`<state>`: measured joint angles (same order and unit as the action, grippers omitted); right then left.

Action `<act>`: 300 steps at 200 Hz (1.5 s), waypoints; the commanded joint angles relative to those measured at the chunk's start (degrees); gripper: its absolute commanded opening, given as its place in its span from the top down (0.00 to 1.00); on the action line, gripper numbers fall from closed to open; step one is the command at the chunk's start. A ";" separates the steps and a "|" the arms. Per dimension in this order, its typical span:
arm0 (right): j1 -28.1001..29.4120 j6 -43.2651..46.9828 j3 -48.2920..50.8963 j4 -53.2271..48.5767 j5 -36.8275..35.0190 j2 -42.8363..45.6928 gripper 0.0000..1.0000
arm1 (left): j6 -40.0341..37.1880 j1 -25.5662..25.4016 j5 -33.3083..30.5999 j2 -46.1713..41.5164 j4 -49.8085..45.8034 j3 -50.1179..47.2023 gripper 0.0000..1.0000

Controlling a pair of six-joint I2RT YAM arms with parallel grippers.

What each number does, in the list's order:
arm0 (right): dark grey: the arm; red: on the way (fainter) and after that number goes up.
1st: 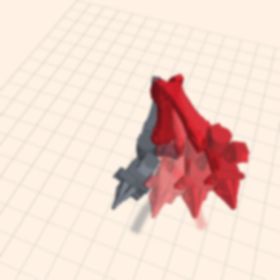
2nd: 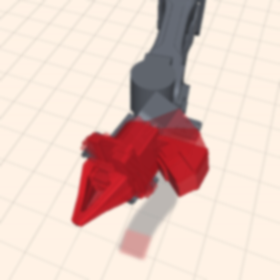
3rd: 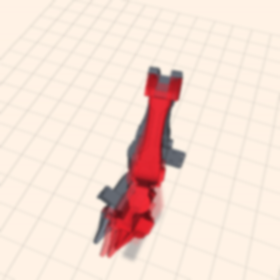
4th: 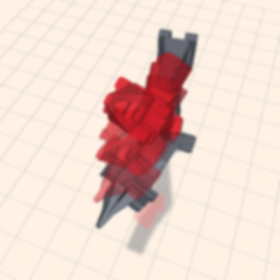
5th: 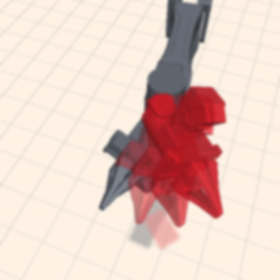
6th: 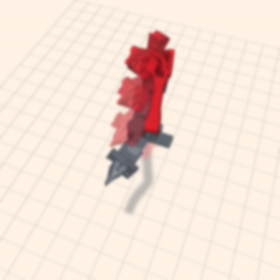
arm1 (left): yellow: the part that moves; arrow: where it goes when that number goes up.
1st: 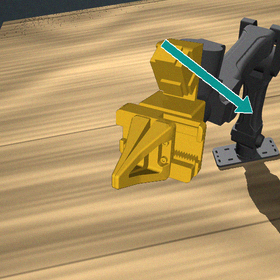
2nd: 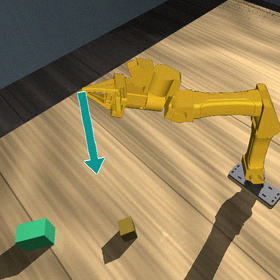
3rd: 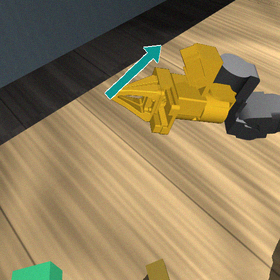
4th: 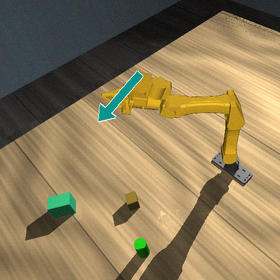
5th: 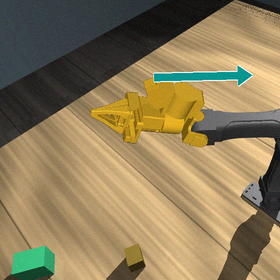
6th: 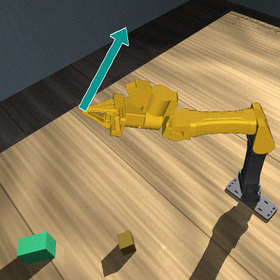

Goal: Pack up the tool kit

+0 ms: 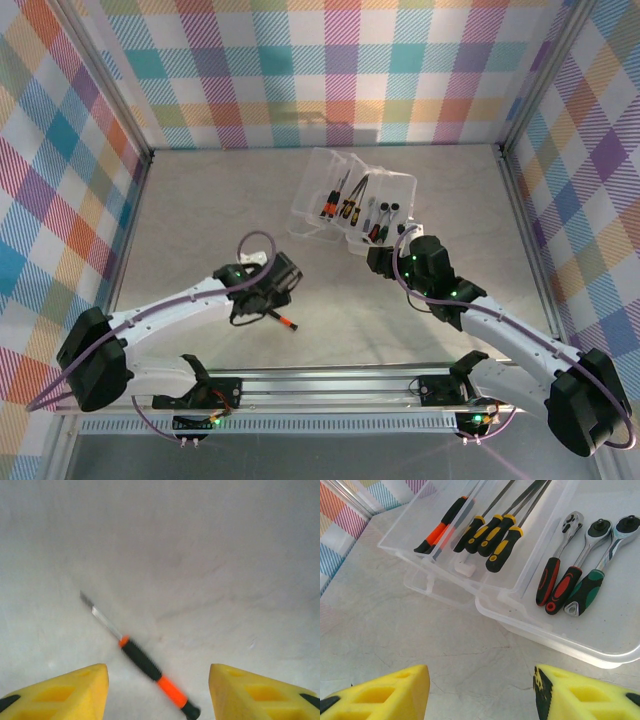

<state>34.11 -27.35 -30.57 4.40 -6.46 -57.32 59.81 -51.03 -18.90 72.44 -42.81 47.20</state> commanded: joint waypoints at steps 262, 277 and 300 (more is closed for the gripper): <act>0.26 0.98 0.16 0.43 -1.22 -0.53 0.43 | -2.45 -1.62 -5.24 12.09 7.03 -0.38 0.92; 0.21 0.94 0.11 0.48 -1.20 -0.35 0.42 | -6.13 -1.62 -7.65 11.54 3.00 4.18 0.92; 0.26 0.93 0.25 0.60 -1.53 -0.51 0.43 | -12.84 -1.47 -10.76 11.49 -0.96 11.73 0.92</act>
<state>34.11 -27.33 -30.52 4.25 -7.11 -58.35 56.75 -52.95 -23.68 85.62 -37.93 51.29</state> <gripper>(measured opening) 0.574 0.097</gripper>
